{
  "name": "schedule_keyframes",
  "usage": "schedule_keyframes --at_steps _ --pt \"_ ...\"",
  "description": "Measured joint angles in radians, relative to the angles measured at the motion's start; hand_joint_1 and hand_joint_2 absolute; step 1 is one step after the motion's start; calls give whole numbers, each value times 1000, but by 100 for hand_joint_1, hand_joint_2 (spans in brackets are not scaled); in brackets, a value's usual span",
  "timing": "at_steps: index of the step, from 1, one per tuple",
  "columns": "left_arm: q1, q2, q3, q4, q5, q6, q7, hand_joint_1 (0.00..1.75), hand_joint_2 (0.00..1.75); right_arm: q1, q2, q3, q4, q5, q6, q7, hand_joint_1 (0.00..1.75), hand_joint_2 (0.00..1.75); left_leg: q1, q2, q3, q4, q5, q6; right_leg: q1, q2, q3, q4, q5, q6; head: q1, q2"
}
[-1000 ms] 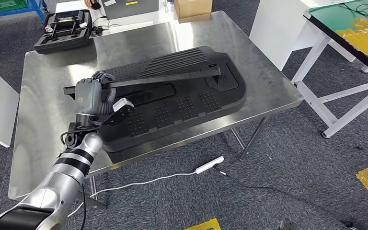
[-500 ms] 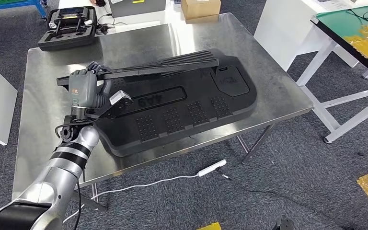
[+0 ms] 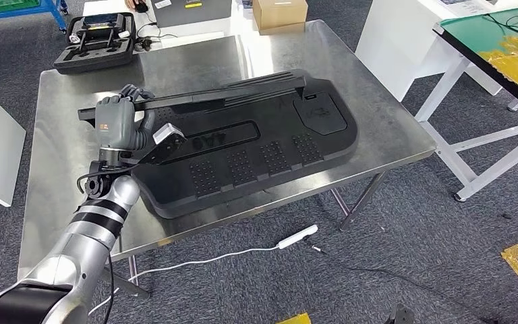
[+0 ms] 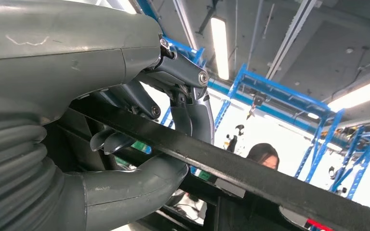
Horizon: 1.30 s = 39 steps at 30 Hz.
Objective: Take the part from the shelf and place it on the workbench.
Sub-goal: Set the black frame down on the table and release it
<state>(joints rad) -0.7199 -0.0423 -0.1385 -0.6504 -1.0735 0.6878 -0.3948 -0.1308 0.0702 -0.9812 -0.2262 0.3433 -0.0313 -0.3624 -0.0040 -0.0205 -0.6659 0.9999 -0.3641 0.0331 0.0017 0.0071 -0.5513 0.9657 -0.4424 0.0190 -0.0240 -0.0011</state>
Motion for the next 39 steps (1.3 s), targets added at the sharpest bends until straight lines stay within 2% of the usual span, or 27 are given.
schedule_keyframes --at_steps 4,8,19,27,39 --pt "-15 -7 -3 17 -25 -17 30 175 175 0 0 0 0 0 0 0 0 0 0 0 1 0 1 -1 0 0 0 2 0 0 0 0" --pt "-48 -23 -26 63 -81 -68 121 175 175 0 0 0 0 -2 0 4 0 0 0 1 1 0 1 -1 0 0 -1 4 0 0 0 0" --pt "-104 -49 -92 156 -196 -168 252 175 175 0 5 1 0 3 4 10 0 0 0 0 1 0 2 0 0 0 -1 5 0 0 0 0" --pt "-136 -71 -135 198 -244 -202 292 175 175 0 12 8 0 6 10 14 0 0 0 0 1 0 2 0 0 0 -1 5 0 0 0 0" --pt "-155 -106 -187 250 -301 -375 328 175 175 -3 13 9 0 0 17 15 0 0 0 0 1 0 2 0 0 0 0 5 0 0 0 0"
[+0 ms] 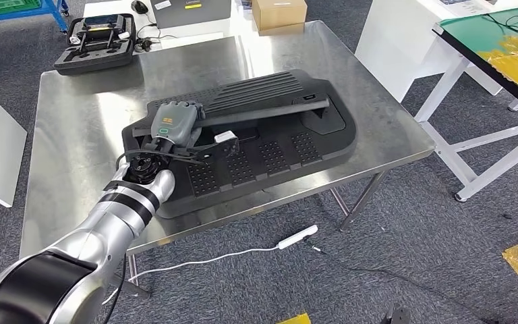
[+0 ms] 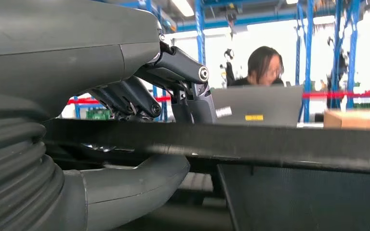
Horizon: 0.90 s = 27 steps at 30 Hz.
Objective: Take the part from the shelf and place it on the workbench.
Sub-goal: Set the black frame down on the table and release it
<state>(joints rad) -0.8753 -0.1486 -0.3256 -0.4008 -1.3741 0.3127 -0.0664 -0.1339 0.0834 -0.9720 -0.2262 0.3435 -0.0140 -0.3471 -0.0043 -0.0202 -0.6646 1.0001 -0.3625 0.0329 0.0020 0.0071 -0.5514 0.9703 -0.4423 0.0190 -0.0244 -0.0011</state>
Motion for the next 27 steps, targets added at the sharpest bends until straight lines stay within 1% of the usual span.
schedule_keyframes --at_steps 15,19,23,26,27 --pt "-3 -1 -8 17 9 -80 -5 175 175 1 -3 0 0 -2 1 0 0 0 0 0 2 0 0 0 0 0 1 0 0 0 0 0" --pt "-3 -1 -8 17 12 -100 -11 0 175 1 -5 0 0 -2 1 0 0 0 0 0 2 0 0 0 0 0 2 0 0 0 0 0" --pt "-1 1 -8 17 18 -133 -12 0 175 1 -8 0 0 -2 2 0 0 0 0 0 2 0 0 0 0 0 2 0 0 0 0 0" --pt "0 2 -8 17 33 -140 -14 0 175 1 -10 0 0 -2 2 -1 0 0 0 0 2 0 0 0 0 0 2 0 0 0 0 0" --pt "1 2 -8 17 40 -141 -17 0 131 1 -11 0 0 -2 2 -1 0 0 0 0 2 0 0 0 0 0 2 0 0 0 0 0"
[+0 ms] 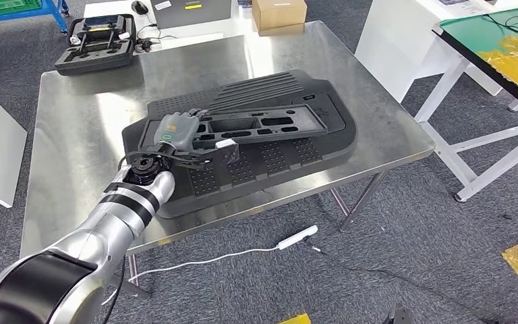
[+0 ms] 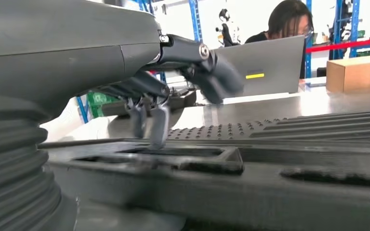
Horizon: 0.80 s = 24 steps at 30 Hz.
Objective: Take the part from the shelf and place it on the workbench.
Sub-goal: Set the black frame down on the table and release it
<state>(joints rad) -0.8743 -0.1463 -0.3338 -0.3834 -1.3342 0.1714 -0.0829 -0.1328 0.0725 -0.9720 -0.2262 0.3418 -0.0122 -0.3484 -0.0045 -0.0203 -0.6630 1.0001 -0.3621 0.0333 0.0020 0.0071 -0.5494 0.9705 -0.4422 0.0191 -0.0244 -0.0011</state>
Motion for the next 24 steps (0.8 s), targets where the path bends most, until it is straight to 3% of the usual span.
schedule_keyframes --at_steps 3,12,24 --pt "2 0 0 0 12 -3 -7 0 0 0 -2 0 0 0 0 0 0 0 0 0 0 0 0 0 0 0 0 0 0 0 0 0" --pt "12 3 4 0 61 -30 -60 0 0 1 -6 0 0 -7 1 -6 0 0 0 0 0 0 0 0 0 0 0 0 0 0 0 0" --pt "22 17 4 0 63 -48 -63 0 0 10 -8 -1 0 -10 4 -8 0 0 0 0 0 0 0 0 0 0 0 0 0 0 0 0"
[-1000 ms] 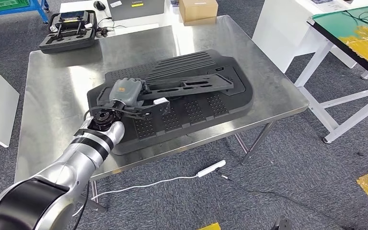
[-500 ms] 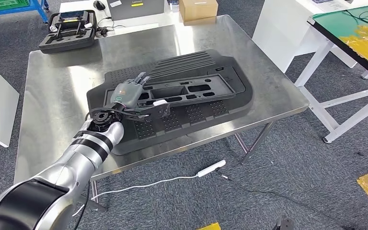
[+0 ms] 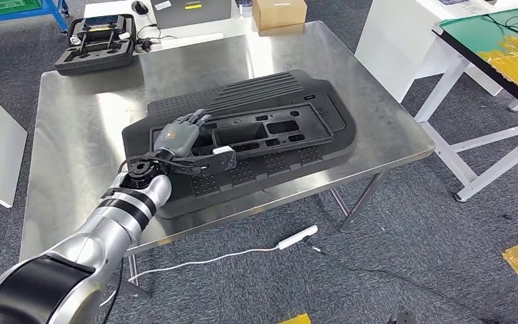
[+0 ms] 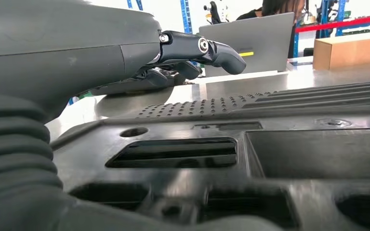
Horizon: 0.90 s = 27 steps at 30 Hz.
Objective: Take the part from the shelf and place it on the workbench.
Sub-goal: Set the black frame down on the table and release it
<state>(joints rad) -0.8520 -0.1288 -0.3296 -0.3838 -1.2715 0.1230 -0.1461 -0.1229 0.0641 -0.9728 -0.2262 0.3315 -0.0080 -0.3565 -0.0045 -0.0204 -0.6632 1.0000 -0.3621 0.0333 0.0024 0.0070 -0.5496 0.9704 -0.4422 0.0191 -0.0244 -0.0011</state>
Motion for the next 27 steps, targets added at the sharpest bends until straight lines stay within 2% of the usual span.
schedule_keyframes --at_steps 18,27 --pt "15 24 -1 -1 23 -34 -22 0 0 3 -6 0 0 -8 7 -8 0 0 0 0 0 0 0 0 0 0 0 0 0 0 0 0" --pt "37 60 25 -60 145 20 -99 0 0 13 -10 -10 0 -18 11 -26 0 0 -1 0 0 1 -1 0 -1 0 0 0 0 0 0 0"
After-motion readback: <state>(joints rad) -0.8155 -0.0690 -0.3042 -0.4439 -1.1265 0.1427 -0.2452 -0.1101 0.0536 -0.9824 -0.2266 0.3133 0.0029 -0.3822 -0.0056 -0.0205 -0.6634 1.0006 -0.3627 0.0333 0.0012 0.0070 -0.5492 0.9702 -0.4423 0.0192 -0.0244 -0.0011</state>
